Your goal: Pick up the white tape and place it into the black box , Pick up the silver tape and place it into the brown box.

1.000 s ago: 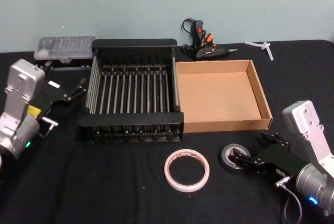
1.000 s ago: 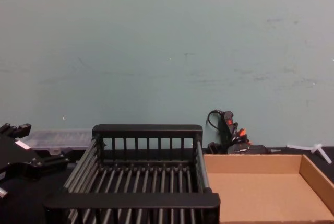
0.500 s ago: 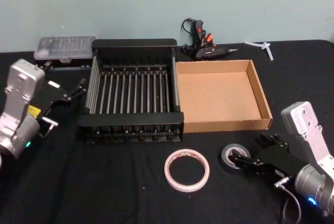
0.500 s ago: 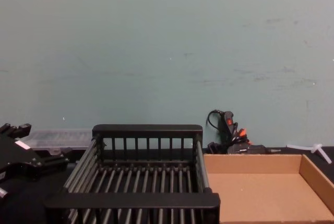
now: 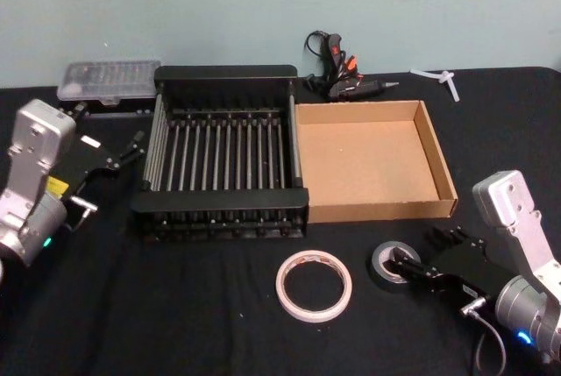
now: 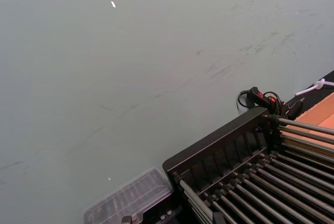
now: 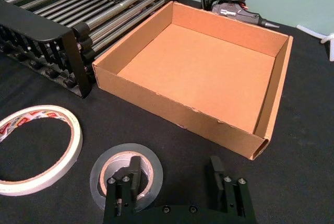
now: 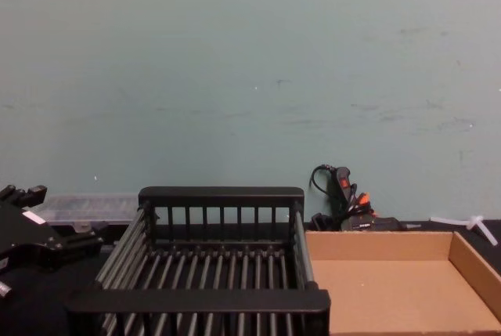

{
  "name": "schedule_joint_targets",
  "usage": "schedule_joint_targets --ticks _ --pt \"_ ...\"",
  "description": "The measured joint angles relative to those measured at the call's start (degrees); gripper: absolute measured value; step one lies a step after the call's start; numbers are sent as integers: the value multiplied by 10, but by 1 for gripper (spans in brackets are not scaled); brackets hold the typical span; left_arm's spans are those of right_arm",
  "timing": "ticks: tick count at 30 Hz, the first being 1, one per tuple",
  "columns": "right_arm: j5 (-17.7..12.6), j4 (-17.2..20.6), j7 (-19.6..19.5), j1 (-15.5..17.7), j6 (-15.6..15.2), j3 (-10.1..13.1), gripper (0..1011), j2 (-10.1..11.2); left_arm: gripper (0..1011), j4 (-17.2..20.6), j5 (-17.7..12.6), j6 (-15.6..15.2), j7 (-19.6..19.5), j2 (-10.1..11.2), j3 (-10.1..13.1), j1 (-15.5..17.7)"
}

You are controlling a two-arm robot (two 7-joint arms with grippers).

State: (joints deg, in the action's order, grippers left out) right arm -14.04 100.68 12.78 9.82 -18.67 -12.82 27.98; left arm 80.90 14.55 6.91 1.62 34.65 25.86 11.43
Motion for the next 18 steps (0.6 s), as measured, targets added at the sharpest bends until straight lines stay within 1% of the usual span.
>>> schedule_joint_targets --ticks 1,3,6,7,10,11,12,13,16,18 --pt "0 0 0 0 0 0 821 0 1002 0 0 0 0 0 0 0" --pt "0 0 0 0 0 0 787 0 1001 0 0 0 0 0 0 0" --pt "0 0 0 0 0 0 678 0 1001 0 0 0 0 0 0 0" --pt "0 0 0 0 0 0 678 0 1001 0 0 0 0 0 0 0" --pt "-1 0 0 0 0 -1 550 0 1001 0 0 0 0 0 0 0" --pt "-1 0 0 0 0 -1 533 0 1001 0 0 0 0 0 0 0" --pt "-1 0 0 0 0 -1 476 1 1001 0 0 0 0 0 0 0" --pt "-1 0 -1 0 0 -1 476 1 1001 0 0 0 0 0 0 0" --pt "-1 0 -1 0 0 -1 346 1 1001 0 0 0 0 0 0 0" --pt "-1 1 -1 0 1 -1 307 1 1001 0 0 0 0 0 0 0"
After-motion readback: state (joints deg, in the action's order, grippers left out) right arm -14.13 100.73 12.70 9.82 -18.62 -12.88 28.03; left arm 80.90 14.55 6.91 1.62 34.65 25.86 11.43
